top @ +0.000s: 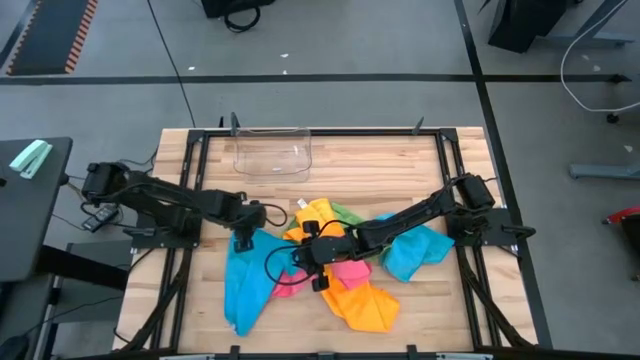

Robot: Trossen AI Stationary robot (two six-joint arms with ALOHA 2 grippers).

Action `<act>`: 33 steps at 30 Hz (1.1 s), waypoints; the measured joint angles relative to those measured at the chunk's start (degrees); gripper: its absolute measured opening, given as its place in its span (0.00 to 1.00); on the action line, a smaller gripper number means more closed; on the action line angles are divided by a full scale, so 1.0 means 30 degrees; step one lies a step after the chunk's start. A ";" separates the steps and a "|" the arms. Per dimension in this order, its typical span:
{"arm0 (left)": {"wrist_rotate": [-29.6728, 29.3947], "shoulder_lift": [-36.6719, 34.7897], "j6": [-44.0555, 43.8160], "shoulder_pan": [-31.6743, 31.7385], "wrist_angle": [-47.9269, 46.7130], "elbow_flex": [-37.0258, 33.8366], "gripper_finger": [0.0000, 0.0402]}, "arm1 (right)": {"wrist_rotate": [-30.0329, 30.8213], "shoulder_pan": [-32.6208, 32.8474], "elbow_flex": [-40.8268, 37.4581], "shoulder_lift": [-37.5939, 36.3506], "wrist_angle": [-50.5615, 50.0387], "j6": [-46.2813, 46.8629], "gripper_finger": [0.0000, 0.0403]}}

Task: Fold microfiber towels
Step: Fold the left blue microfiber towel

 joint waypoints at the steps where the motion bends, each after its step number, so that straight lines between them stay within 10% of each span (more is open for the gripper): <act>1: 0.0169 0.0160 0.0111 0.0084 -0.0338 -0.0005 0.31 | -0.0073 0.0033 0.0000 0.0000 -0.0013 -0.0020 0.36; 14: 0.1752 0.1539 -0.1080 -0.0609 -0.1243 0.0099 0.03 | -0.0173 0.0037 -0.0015 0.0000 0.0238 -0.0610 0.36; 33: 0.0620 0.1590 -0.5179 0.0513 -1.1443 0.2639 0.01 | -0.0166 -0.0125 -0.0015 0.0000 -0.0013 -0.1103 0.36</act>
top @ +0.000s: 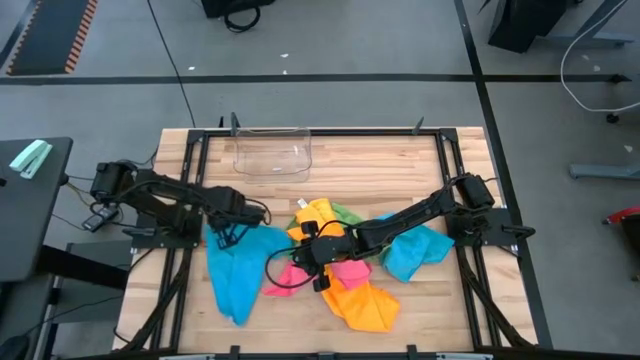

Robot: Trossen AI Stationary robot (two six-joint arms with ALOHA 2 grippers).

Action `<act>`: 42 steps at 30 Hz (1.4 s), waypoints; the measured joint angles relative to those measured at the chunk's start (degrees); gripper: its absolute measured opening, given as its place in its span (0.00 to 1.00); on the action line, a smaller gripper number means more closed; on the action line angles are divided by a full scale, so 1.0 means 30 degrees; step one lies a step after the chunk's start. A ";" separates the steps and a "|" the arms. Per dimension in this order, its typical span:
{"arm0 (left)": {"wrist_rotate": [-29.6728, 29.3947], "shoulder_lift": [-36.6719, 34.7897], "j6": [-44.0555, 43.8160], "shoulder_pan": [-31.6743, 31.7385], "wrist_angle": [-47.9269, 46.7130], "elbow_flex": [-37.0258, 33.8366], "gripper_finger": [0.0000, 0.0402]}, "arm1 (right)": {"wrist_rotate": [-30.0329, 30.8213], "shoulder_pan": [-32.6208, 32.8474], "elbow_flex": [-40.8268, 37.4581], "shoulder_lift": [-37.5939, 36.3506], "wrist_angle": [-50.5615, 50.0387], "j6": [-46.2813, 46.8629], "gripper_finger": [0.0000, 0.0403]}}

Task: Fold microfiber towels
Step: Fold the left blue microfiber towel

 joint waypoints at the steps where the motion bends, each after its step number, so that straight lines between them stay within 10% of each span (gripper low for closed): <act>1: -0.0059 0.0000 -0.0411 0.0189 -0.0522 0.0000 0.01 | 0.0001 0.0000 0.0000 0.0000 -0.0001 -0.0065 0.36; 10: -0.0757 0.0000 -0.1179 0.0594 -0.0927 0.0000 0.10 | 0.0001 0.0005 0.0000 0.0000 -0.0001 -0.0074 0.35; 23: -0.1419 0.0000 0.0409 -0.0568 -0.0518 0.2060 0.48 | 0.0001 0.0000 0.0000 -0.0002 -0.0265 -0.0135 0.35; 42: 0.1691 0.0000 0.2194 -0.2520 0.4059 0.1014 0.42 | 0.0003 0.0095 0.0000 -0.0175 -0.1592 0.0040 0.35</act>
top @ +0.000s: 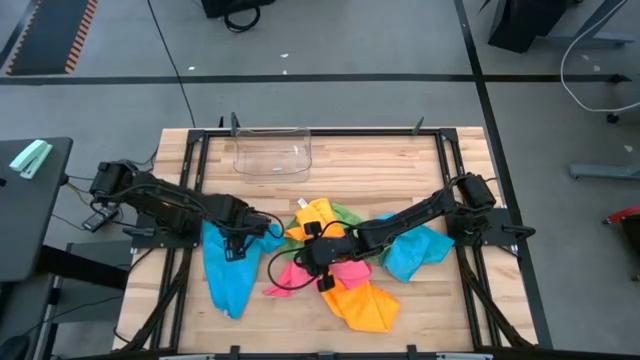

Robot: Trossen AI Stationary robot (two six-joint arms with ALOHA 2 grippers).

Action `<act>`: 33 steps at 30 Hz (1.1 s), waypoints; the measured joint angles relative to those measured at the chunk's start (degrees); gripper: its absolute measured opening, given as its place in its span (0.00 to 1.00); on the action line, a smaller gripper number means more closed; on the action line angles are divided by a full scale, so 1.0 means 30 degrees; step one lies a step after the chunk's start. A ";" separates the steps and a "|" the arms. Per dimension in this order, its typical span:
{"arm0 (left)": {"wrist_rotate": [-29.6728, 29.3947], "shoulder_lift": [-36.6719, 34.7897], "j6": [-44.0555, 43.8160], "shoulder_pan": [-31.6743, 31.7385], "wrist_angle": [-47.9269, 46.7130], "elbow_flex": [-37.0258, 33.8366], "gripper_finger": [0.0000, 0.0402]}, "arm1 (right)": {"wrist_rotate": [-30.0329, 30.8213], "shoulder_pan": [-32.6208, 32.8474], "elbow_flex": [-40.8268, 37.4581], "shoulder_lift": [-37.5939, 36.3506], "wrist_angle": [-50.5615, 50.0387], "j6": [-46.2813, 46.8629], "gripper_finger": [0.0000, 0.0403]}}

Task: Fold microfiber towels
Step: Fold the left blue microfiber towel

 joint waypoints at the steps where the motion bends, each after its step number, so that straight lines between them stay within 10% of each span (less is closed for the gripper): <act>1: 0.0163 0.0000 -0.0001 -0.0111 0.0095 -0.0001 0.40 | 0.0001 0.0000 0.0000 0.0000 0.0086 0.0008 0.35; 10: 0.2199 0.0000 0.0153 -0.0774 0.2073 0.0078 0.03 | 0.0005 0.0000 0.0000 0.0022 0.0302 0.0021 0.35; 20: 0.2792 0.0000 0.1073 -0.2134 0.2775 0.3453 0.02 | 0.0968 0.0250 -0.0007 -0.1311 -0.2920 0.0398 0.35; 33: 0.3670 0.1452 0.0477 -0.3993 1.2279 0.2689 0.02 | 0.1592 0.1377 0.0015 -0.3140 -0.5633 0.1578 0.35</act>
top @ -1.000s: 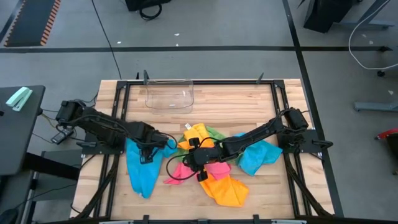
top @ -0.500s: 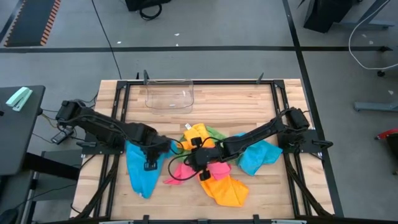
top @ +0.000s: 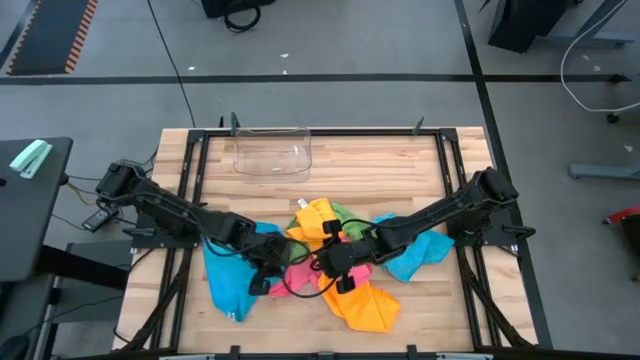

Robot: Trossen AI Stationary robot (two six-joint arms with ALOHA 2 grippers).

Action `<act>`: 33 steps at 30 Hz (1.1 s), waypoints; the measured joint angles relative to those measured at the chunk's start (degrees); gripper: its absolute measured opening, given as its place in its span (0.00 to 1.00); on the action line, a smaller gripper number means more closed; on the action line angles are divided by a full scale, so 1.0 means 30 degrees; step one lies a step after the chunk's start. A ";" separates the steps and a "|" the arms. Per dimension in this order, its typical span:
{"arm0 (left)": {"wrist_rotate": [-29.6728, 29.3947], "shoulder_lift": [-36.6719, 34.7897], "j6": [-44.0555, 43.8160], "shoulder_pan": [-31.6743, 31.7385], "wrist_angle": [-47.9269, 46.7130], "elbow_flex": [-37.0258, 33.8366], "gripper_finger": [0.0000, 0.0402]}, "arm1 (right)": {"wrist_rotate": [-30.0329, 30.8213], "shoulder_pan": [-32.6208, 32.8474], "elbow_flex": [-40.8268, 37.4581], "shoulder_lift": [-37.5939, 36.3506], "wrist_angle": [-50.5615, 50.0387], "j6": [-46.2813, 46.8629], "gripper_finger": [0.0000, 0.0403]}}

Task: Fold microfiber towels
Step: Fold the left blue microfiber towel

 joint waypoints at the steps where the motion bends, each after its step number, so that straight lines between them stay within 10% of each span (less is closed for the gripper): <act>1: 0.0151 0.0280 -0.0008 -0.0190 0.0678 -0.0053 0.02 | 0.0001 0.0000 0.0000 0.0000 0.0001 0.0071 0.35; 20: 0.1105 0.1421 -0.3368 -0.3004 0.4726 -0.0074 0.47 | 0.0045 -0.0022 -0.0007 0.0000 -0.0252 0.0469 0.35; 33: 0.0361 0.0392 -0.5443 -0.4003 0.0147 -0.0067 0.43 | 0.0038 -0.0022 -0.0007 0.0007 -0.0033 0.0469 0.35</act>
